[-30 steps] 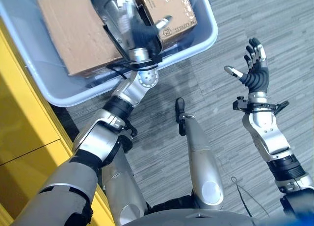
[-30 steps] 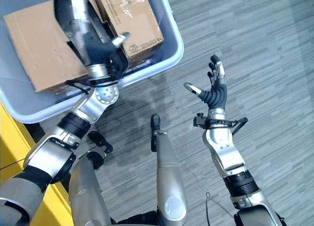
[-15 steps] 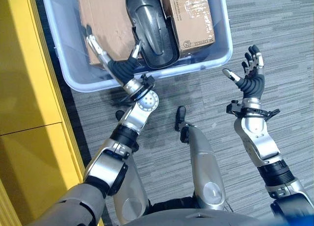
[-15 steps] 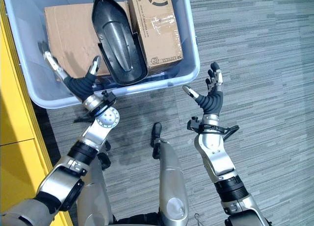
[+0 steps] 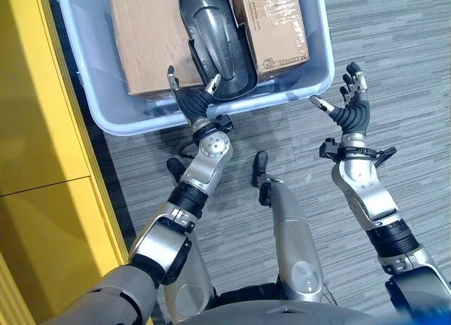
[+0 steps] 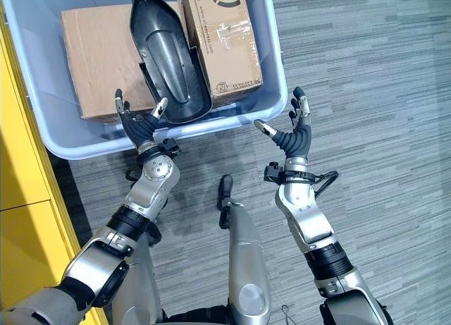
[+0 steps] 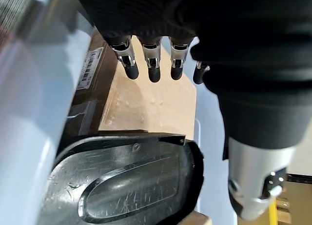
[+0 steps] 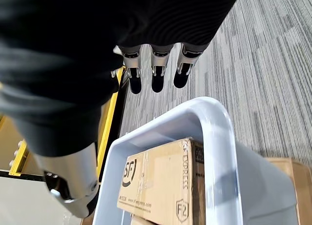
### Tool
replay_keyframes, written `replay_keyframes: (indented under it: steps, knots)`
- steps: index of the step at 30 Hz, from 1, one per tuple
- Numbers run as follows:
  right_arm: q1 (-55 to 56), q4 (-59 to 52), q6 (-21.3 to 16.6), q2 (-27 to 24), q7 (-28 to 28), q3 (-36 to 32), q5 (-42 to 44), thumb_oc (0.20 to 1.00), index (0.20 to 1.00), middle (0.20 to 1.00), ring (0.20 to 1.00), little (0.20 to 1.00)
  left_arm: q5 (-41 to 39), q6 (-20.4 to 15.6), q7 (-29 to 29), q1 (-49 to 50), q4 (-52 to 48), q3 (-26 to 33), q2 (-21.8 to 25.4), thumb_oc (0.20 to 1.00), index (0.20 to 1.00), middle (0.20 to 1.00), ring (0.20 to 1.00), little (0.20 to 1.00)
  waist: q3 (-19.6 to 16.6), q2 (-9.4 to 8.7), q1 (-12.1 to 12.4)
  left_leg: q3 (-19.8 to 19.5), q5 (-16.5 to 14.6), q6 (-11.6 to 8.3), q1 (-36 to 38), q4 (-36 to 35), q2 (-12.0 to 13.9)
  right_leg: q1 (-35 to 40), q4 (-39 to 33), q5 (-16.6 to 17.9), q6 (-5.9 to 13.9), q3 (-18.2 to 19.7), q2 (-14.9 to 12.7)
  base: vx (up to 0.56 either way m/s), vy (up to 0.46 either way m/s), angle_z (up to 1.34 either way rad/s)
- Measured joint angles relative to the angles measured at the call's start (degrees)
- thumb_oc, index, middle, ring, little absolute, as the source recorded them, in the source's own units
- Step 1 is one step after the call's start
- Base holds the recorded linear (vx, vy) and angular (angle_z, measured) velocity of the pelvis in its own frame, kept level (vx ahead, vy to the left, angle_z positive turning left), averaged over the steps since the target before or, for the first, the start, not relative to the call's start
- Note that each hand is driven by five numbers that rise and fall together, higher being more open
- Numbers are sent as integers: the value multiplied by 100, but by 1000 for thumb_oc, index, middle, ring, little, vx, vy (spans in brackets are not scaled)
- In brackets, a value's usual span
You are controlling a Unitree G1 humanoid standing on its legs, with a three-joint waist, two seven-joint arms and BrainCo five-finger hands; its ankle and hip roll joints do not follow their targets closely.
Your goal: Move parts from the plastic box to the shelf.
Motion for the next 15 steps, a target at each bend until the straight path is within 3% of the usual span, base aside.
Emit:
replay_keyframes:
  steps: [2, 15]
  knots:
    - [-225, -5, 92, -74, 55, -5, 4, 1000, 1000, 1000, 1000, 1000, -266, 244, -91, -371, 248, 1, 174, 1000, 1000, 1000, 1000, 1000, -2, -12, -68, 25, -37, -10, -131, 136, 47, -163, 101, -12, 0, 60, 21, 57, 27, -11]
    - [-533, 27, 389, -83, 95, 8, 129, 1000, 1000, 1000, 1000, 1000, -1067, 386, 188, -1083, 740, 103, 118, 1000, 1000, 1000, 1000, 1000, -5, -47, -141, 26, -212, -42, -415, 547, 216, -441, 356, -83, -68, 136, 90, 29, -11, -4]
